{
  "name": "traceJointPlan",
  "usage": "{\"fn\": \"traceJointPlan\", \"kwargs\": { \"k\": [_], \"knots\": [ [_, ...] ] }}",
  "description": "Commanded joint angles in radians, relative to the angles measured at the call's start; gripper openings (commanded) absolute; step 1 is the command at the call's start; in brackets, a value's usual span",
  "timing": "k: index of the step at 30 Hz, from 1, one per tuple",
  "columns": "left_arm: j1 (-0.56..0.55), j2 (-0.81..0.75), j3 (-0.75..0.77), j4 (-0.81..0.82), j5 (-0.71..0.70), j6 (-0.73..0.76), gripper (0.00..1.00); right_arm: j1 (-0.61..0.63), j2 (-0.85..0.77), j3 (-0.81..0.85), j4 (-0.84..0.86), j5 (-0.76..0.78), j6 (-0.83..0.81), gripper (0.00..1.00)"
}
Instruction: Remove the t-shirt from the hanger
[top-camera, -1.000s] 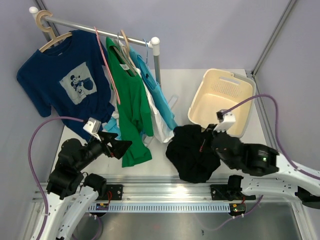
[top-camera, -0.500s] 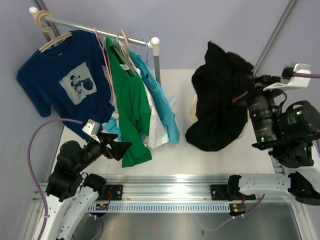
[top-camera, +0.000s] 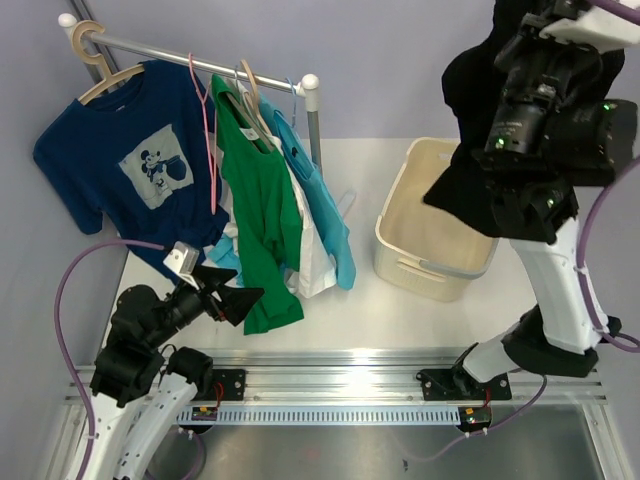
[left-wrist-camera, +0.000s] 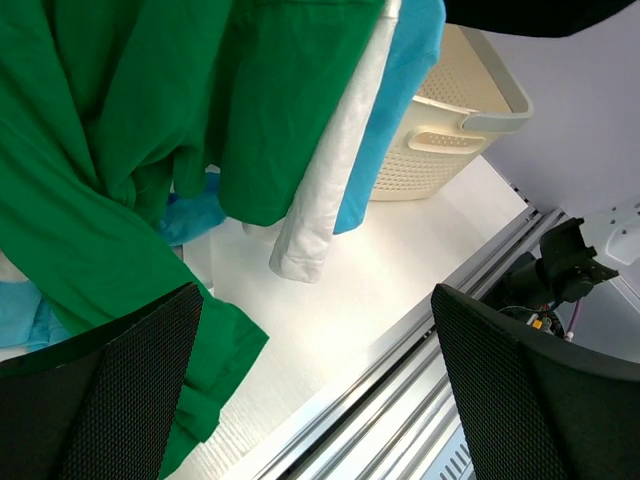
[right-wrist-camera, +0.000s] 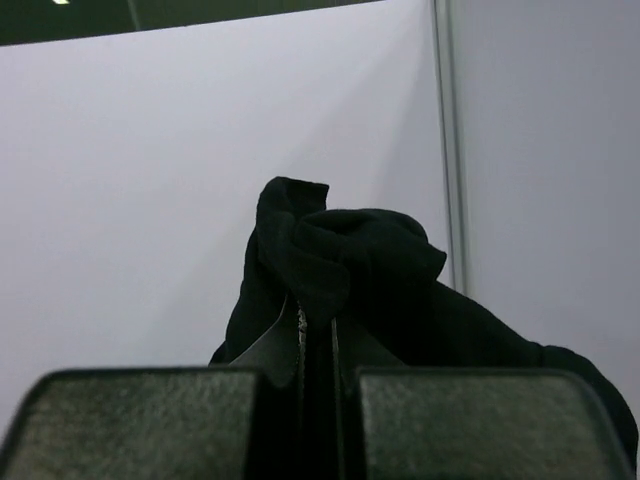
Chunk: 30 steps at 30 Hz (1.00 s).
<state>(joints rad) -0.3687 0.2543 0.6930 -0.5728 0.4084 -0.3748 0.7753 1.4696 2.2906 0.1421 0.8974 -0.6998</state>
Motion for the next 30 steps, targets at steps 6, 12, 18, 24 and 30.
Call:
{"fn": "traceJointPlan", "kwargs": {
  "k": [6,12,18,24,30],
  "knots": [
    [-0.004,-0.075,-0.015,0.073,0.047,-0.001,0.99,-0.250,0.100,0.034,-0.099,-0.140,0.193,0.00],
    [-0.004,-0.078,-0.015,0.074,0.053,-0.003,0.99,-0.286,0.127,-0.106,-0.070,-0.180,0.256,0.00],
    [-0.004,-0.082,-0.015,0.074,0.053,-0.003,0.99,-0.306,0.133,-0.184,-0.079,-0.173,0.336,0.00],
    [-0.004,-0.087,-0.015,0.074,0.055,-0.001,0.99,-0.347,0.031,-0.452,-0.181,0.015,0.586,0.00],
    [-0.004,-0.095,-0.020,0.076,0.044,-0.004,0.99,-0.526,-0.101,-0.868,-0.396,-0.011,1.101,0.00]
  ]
}}
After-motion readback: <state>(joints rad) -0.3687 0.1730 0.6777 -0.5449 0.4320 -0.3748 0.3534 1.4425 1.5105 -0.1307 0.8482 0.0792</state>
